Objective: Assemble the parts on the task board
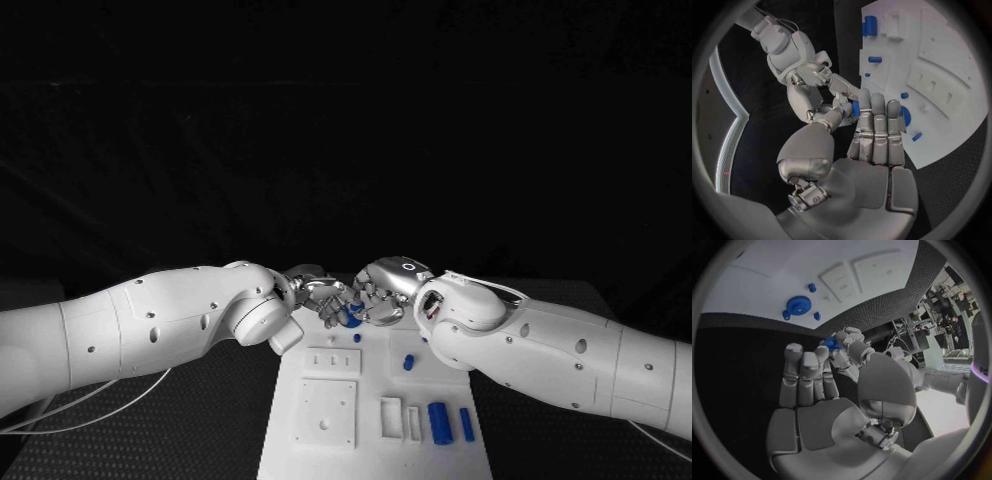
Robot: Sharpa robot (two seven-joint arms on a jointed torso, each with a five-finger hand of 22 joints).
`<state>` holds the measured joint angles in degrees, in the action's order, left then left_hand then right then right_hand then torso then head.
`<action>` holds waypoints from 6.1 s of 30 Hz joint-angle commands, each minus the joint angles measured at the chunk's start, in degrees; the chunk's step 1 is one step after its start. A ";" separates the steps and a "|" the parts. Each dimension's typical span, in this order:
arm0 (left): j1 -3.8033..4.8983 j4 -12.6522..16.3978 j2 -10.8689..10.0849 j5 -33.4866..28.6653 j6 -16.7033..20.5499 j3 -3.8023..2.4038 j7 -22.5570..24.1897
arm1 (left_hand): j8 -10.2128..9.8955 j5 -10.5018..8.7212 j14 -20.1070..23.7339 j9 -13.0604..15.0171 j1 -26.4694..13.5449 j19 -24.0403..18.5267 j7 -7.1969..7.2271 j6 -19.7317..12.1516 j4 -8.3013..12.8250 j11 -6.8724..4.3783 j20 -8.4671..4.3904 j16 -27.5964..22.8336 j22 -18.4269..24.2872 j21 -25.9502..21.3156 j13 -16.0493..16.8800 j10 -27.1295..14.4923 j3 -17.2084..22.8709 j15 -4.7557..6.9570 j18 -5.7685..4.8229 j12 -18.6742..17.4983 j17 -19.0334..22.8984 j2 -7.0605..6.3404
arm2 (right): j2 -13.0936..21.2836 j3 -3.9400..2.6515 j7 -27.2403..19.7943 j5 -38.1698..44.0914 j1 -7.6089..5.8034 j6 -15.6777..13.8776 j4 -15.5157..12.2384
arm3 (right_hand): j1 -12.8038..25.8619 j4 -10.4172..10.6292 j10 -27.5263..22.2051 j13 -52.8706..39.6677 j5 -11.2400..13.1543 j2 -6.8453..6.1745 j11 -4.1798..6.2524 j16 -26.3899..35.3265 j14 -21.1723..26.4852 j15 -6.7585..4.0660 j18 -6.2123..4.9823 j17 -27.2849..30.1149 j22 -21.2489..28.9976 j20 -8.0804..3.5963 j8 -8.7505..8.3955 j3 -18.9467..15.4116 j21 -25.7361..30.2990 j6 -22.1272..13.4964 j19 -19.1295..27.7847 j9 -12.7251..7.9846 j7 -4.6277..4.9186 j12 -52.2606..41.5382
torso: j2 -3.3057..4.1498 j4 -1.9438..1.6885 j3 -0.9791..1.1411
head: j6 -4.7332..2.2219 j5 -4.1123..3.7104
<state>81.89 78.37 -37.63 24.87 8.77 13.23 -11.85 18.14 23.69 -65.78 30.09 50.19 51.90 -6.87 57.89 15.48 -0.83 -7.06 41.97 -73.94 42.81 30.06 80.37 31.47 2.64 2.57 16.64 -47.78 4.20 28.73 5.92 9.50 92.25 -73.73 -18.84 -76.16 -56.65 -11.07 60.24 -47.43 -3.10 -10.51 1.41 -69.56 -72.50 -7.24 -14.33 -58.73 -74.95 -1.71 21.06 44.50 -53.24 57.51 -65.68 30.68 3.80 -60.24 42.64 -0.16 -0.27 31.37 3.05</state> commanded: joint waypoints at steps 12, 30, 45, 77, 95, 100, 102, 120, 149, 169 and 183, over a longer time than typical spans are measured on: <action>-0.01 0.64 -0.09 1.53 0.62 -0.04 1.76 | 0.30 -1.41 -0.77 0.38 0.86 0.45 1.94 2.53 -0.23 -0.19 -1.28 0.30 0.17 0.60 0.34 0.68 0.44 0.14 0.79 -0.61 0.02 0.37 | 0.09 0.03 0.41 -1.37 0.09 -2.17 1.17 | 2.58 2.02 -3.41 1.29 0.11 -4.36 -2.30 1.71 2.09 1.89 -0.67 0.21 -0.48 0.63 -3.99 -2.35 1.42 -4.38 1.84 -1.06 3.45 2.71 | -0.05 0.07 0.02 | 0.05 0.17; -0.04 0.76 -2.92 11.74 1.23 0.56 -3.67 | 0.36 -1.78 -2.55 0.84 1.28 1.73 2.33 3.00 -0.27 -0.71 -1.78 0.84 0.23 1.59 1.12 2.40 0.26 0.80 1.06 -0.23 -0.17 -0.20 | 7.49 -1.97 -4.68 -9.27 0.08 -6.92 1.55 | 7.45 2.18 -10.29 3.93 -10.07 -5.83 -5.45 4.14 8.67 5.03 -0.67 1.51 -0.59 3.93 -7.66 -12.61 5.34 -11.58 8.37 -2.95 6.64 3.68 | -0.06 0.01 0.04 | 0.29 0.36; -0.50 1.75 -3.38 26.08 -1.40 0.60 -11.14 | 0.18 1.04 -6.22 1.95 1.14 5.38 4.08 5.35 0.45 -2.77 -4.30 8.64 -1.37 6.85 10.63 4.55 -0.40 4.05 1.32 10.08 -6.00 -0.79 | 8.73 -3.83 -13.51 -34.96 -1.64 -6.13 9.93 | 2.75 2.43 -13.65 25.92 -8.43 -3.35 -9.13 24.25 16.23 9.24 1.36 14.93 5.48 9.58 -5.50 -9.38 21.43 -11.14 20.10 -3.06 7.86 22.30 | -0.28 0.16 0.15 | 2.20 0.73; -6.33 2.57 -1.64 32.07 0.31 0.59 -11.01 | 1.48 5.37 -7.36 5.08 -1.36 7.03 5.94 10.15 0.40 -4.57 -5.87 15.75 -2.32 10.85 17.44 3.21 -0.14 5.45 1.07 20.40 -8.72 -1.61 | 5.77 -5.51 -16.82 -50.88 -2.41 -2.19 15.81 | 2.54 0.44 -9.47 41.04 -12.70 -0.19 -11.35 46.25 22.13 15.73 3.99 26.77 8.58 13.26 -4.98 -11.83 34.23 -12.70 32.98 -4.95 8.42 35.74 | -0.22 0.12 0.04 | 4.11 0.63; -7.38 0.42 0.17 35.86 -0.70 0.57 -10.81 | 2.04 5.61 -7.28 5.84 -2.28 6.79 6.20 10.89 0.28 -4.76 -5.98 16.93 -2.26 11.66 17.80 2.99 -0.06 5.36 1.05 22.10 -8.75 -1.29 | 5.42 -5.51 -16.51 -50.87 -2.40 -1.69 16.27 | 2.64 0.64 -9.19 41.71 -13.26 -0.22 -11.41 46.93 22.12 15.93 4.02 26.92 8.34 13.39 -4.98 -12.13 34.57 -12.85 33.32 -5.18 8.49 36.31 | -0.20 0.15 0.11 | 4.04 0.53; -7.64 -0.36 0.52 36.48 -0.58 0.57 -10.78 | 2.08 5.45 -7.27 5.89 -2.33 6.76 6.20 10.93 0.27 -4.77 -6.00 17.02 -2.25 11.73 17.81 2.96 -0.02 5.35 1.07 22.26 -8.73 -1.23 | 5.38 -5.51 -16.48 -50.88 -2.40 -1.57 16.44 | 2.65 0.68 -9.12 41.85 -13.41 -0.18 -11.42 47.08 22.14 15.98 4.02 26.94 8.27 13.41 -4.97 -12.19 34.64 -12.88 33.40 -5.23 8.50 36.42 | -0.23 0.14 0.11 | 4.17 0.47; -7.70 -0.51 0.64 36.50 -0.57 0.57 -10.74 | 2.08 5.42 -7.26 5.90 -2.33 6.75 6.21 10.93 0.27 -4.77 -6.00 17.04 -2.25 11.75 17.81 2.95 0.01 5.35 1.07 22.29 -8.72 -1.20 | 5.38 -5.51 -16.49 -50.88 -2.40 -1.53 16.42 | 2.68 0.71 -9.09 41.92 -13.47 -0.18 -11.42 47.14 22.13 16.00 4.03 26.95 8.25 13.42 -4.97 -12.23 34.68 -12.89 33.43 -5.26 8.50 36.47 | -0.22 0.15 0.10 | 4.10 0.43; -7.85 -0.90 1.08 36.50 -1.75 0.56 -10.65 | 2.12 4.82 -7.17 6.03 -2.75 6.67 6.19 10.93 0.04 -4.75 -6.01 17.28 -2.21 11.95 17.76 2.80 0.01 5.34 1.09 22.71 -8.59 -1.08 | 5.01 -5.51 -16.67 -50.90 -2.39 -1.70 16.60 | 2.25 0.43 -8.89 42.26 -13.62 -0.07 -11.42 47.43 22.06 16.03 3.99 26.95 8.05 13.45 -4.92 -12.31 34.82 -12.91 33.54 -5.38 8.50 36.71 | -0.23 0.10 0.07 | 4.34 -0.17; -8.43 -1.31 1.65 37.74 -0.27 0.56 -10.88 | 2.03 3.48 -6.90 6.19 -2.87 6.46 6.14 10.66 -0.15 -4.71 -6.03 17.45 -2.17 12.22 17.45 2.37 0.36 5.37 1.13 23.11 -8.19 -0.44 | 4.83 -5.51 -16.62 -51.10 -2.38 -1.37 16.63 | 2.46 0.54 -8.69 42.58 -13.75 0.10 -11.42 47.71 21.99 16.07 3.98 26.94 7.88 13.54 -4.87 -12.61 34.97 -12.92 33.57 -5.51 8.52 36.93 | -0.23 0.06 0.11 | 4.36 0.11; -8.56 0.44 0.75 38.00 4.94 0.54 -9.96 | 2.01 3.33 -6.86 6.29 -3.04 6.31 6.15 10.62 -0.10 -4.72 -6.00 17.56 -2.16 12.34 17.23 2.22 0.60 5.36 1.11 23.28 -7.95 0.05 | 5.07 -5.51 -16.61 -51.28 -2.37 -1.17 16.71 | 2.59 0.61 -8.59 42.76 -13.82 0.20 -11.42 47.88 21.98 16.09 3.96 26.92 7.79 13.57 -4.85 -12.77 35.09 -12.93 33.63 -5.59 8.53 37.06 | -0.26 0.10 0.06 | 4.06 0.10; -8.92 1.93 0.16 39.94 10.45 0.57 -10.41 | 1.95 3.16 -6.86 6.31 -3.15 6.31 6.17 10.54 -0.18 -4.76 -6.01 17.60 -2.14 12.40 17.07 2.10 0.81 5.39 1.12 23.29 -7.82 0.06 | 5.09 -5.50 -16.57 -51.41 -2.33 -0.89 16.98 | 2.77 0.71 -8.54 42.91 -13.92 0.27 -11.43 48.02 22.00 16.11 3.96 26.92 7.72 13.60 -4.83 -12.92 35.19 -12.94 33.69 -5.66 8.53 37.17 | -0.28 -0.02 0.16 | 4.24 -0.24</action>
<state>73.08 80.04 -37.39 63.99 16.06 13.81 -22.60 19.97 26.78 -72.77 36.30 46.91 58.65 -5.59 61.42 15.17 -4.83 -9.52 59.24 -74.93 55.02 47.22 83.50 31.94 7.85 3.03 39.71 -55.66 3.48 33.82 0.45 -6.70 41.03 -76.06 -20.47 -59.30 -53.93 -10.35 51.31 -4.57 -16.69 -10.61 -9.92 -21.91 -50.37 8.69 -10.62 -31.85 -67.14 11.85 15.96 31.94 -18.40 44.90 -32.23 25.12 11.44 -23.45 42.37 -0.12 -0.16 35.52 2.99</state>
